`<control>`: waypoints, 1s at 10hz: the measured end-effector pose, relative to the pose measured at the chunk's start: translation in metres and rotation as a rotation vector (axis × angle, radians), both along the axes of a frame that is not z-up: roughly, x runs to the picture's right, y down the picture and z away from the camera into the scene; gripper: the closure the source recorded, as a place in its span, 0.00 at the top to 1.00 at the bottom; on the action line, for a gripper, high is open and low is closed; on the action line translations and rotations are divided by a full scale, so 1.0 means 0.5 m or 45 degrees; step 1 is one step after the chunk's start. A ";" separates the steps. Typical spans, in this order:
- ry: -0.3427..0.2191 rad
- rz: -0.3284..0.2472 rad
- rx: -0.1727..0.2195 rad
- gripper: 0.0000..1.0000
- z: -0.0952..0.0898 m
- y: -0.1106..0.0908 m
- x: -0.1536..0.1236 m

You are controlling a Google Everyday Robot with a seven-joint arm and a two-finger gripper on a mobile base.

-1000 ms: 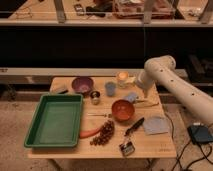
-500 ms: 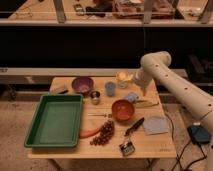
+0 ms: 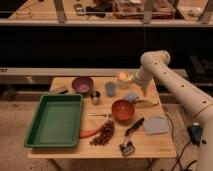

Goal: Wipe tray with sponge

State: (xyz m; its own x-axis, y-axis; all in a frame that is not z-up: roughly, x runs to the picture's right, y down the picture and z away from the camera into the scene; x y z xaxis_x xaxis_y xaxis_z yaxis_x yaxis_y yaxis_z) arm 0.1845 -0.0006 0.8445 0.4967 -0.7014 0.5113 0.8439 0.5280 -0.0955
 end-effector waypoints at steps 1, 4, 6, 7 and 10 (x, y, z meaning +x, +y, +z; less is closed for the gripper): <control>0.002 -0.003 -0.022 0.80 0.012 0.006 0.001; 0.023 -0.035 -0.074 0.80 0.048 0.027 0.004; 0.030 -0.045 -0.081 0.80 0.063 0.039 0.012; 0.031 -0.062 -0.064 0.80 0.072 0.044 0.016; 0.025 -0.134 -0.009 0.80 0.082 0.050 0.020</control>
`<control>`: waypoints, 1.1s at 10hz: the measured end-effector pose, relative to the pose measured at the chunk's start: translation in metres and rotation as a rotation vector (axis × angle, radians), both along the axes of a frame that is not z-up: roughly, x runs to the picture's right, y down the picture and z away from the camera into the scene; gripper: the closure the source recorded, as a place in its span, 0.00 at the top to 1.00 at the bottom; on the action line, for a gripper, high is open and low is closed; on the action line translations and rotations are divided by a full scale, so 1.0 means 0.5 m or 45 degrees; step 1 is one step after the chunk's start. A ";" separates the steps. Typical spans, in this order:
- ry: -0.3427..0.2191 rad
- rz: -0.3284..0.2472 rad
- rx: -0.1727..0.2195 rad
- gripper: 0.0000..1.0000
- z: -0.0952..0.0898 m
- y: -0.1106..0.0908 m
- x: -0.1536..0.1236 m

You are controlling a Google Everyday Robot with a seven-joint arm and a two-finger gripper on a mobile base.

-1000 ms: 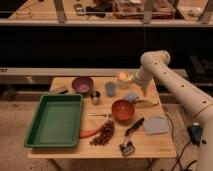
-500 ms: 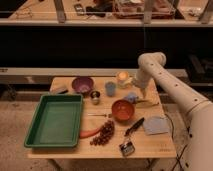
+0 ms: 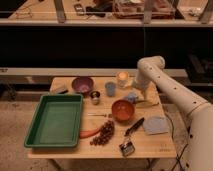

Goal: Wipe tray with sponge

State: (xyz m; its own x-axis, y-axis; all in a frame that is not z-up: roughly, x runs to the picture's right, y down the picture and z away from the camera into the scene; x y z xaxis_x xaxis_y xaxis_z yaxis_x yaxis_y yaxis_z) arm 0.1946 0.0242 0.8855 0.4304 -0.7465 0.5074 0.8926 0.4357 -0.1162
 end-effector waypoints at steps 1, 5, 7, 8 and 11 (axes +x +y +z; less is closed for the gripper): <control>-0.012 -0.048 0.030 0.80 0.002 0.003 0.005; -0.041 -0.110 0.070 0.80 0.000 -0.004 0.011; -0.064 -0.116 0.063 0.80 0.002 -0.009 0.008; -0.066 -0.108 0.055 0.80 0.004 -0.012 0.009; -0.060 -0.060 -0.009 0.80 0.015 -0.026 0.009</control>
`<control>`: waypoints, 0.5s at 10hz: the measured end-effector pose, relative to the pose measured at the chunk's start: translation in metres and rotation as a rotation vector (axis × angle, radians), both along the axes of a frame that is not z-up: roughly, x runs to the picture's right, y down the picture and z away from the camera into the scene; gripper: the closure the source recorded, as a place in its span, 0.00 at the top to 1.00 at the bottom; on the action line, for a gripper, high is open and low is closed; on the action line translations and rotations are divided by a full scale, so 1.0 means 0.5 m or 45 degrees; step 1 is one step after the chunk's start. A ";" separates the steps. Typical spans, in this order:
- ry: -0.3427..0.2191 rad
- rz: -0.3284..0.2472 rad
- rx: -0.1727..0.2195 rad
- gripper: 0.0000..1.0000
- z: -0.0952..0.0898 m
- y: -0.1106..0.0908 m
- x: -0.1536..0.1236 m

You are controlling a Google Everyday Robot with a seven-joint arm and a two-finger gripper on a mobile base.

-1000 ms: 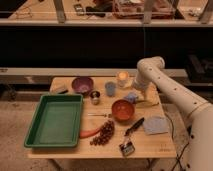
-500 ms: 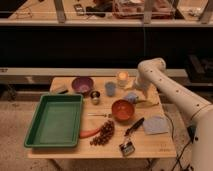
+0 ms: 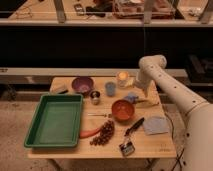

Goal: Wipe tray with sponge

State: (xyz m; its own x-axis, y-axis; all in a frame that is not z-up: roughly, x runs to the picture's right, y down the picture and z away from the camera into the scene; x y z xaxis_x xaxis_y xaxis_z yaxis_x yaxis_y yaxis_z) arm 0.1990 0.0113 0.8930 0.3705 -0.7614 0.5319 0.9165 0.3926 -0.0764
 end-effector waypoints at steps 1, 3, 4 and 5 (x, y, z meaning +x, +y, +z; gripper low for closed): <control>-0.002 -0.006 -0.013 0.80 0.003 -0.005 -0.002; 0.005 -0.030 -0.043 0.80 0.009 -0.006 -0.001; 0.012 -0.046 -0.058 0.80 0.014 -0.003 -0.001; 0.019 -0.063 -0.067 0.80 0.019 0.000 -0.002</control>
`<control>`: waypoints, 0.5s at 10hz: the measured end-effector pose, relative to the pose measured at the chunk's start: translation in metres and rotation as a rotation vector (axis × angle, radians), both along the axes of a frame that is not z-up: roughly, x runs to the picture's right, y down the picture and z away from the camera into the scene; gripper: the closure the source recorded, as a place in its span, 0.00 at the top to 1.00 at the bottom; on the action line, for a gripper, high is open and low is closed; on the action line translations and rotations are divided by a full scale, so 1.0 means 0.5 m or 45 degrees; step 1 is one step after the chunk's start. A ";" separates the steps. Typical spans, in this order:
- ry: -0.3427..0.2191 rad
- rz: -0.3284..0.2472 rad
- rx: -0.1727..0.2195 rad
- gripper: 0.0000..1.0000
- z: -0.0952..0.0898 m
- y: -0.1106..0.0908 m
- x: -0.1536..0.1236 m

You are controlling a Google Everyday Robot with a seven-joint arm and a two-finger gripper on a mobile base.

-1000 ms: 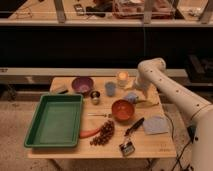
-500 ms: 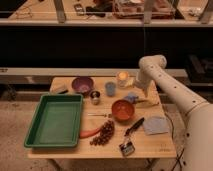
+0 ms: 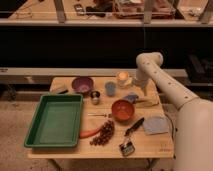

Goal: Wipe tray with sponge

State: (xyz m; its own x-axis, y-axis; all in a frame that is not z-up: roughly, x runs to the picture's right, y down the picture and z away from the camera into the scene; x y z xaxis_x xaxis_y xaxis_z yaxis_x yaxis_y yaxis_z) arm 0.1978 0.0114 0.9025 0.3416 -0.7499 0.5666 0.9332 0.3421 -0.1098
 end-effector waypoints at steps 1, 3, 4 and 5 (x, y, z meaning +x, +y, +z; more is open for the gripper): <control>0.012 -0.033 -0.014 0.80 0.006 0.006 -0.003; 0.024 -0.077 -0.030 0.80 0.013 0.013 -0.009; 0.037 -0.107 -0.040 0.80 0.018 0.020 -0.007; 0.040 -0.122 -0.048 0.80 0.022 0.026 -0.008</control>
State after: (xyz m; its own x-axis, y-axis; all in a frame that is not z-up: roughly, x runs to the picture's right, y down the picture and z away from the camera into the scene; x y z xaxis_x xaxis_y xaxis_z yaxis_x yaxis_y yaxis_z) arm 0.1939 0.0247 0.9136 0.2871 -0.7581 0.5855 0.9574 0.2463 -0.1506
